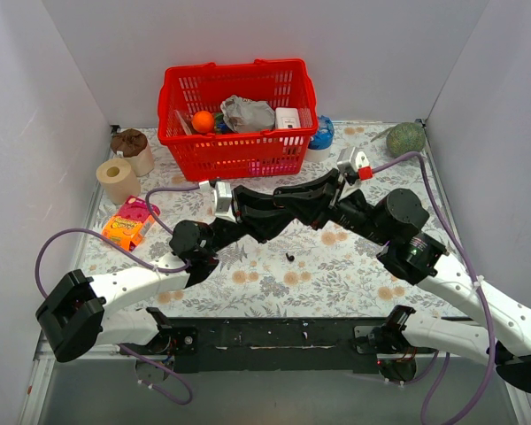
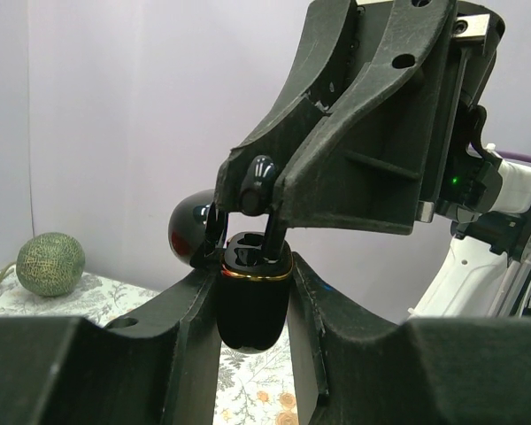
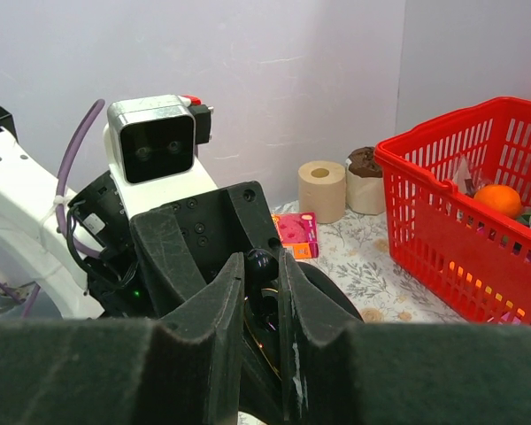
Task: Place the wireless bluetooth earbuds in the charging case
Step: Place the earbud in the charging case.
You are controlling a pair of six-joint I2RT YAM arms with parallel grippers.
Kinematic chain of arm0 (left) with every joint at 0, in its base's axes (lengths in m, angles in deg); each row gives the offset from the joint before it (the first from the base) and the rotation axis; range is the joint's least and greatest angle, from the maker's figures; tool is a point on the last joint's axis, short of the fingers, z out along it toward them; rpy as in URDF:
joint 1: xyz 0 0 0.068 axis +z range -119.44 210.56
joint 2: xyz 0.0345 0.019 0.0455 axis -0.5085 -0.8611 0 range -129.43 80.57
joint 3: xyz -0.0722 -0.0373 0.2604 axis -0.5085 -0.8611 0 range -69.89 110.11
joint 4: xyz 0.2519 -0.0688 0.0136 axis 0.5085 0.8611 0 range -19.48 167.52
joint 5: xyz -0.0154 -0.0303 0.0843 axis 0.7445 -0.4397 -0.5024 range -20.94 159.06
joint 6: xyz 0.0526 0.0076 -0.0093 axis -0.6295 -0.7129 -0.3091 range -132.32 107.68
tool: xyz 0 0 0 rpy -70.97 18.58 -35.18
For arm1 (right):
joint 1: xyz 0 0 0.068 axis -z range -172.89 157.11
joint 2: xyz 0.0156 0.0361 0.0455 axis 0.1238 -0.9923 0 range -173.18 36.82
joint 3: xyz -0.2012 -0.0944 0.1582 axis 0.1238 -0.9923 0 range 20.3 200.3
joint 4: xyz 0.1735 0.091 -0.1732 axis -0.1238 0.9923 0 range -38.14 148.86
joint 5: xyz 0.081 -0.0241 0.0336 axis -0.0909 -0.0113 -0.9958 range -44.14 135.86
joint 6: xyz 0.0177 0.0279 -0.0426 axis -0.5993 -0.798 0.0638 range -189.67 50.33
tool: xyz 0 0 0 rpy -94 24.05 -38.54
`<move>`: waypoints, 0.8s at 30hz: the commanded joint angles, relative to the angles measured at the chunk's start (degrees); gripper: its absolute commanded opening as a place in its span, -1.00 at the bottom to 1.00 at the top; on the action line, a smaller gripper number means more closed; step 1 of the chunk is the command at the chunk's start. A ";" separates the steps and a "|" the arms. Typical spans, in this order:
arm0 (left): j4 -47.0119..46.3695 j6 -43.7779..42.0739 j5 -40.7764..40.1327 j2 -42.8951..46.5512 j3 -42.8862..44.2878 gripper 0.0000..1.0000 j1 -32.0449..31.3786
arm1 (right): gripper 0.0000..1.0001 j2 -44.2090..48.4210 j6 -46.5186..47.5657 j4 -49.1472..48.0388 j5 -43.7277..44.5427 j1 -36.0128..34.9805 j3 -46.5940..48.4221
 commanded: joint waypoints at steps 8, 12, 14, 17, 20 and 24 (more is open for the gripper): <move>-2.47 -0.74 0.15 1.32 1.15 -1.00 0.03 | -0.97 -0.37 0.96 -0.20 2.41 -0.71 0.02; -2.65 -0.83 0.50 1.32 1.23 -1.00 0.03 | -0.97 -0.64 0.96 0.07 2.15 -0.80 0.38; -2.38 -0.92 0.42 1.23 1.32 -1.00 0.03 | -0.97 -0.90 0.78 0.07 2.06 -0.88 0.46; -2.64 -0.83 0.68 1.05 1.32 -1.00 0.03 | -0.97 -1.34 0.78 0.33 2.06 -1.15 0.90; -2.82 -0.74 0.77 0.88 1.41 -1.00 0.03 | -0.97 -2.04 0.78 1.12 1.54 -1.41 1.52; -2.56 -0.92 0.86 1.05 1.76 -1.00 0.03 | -0.97 -2.48 0.78 2.09 1.53 -1.76 2.05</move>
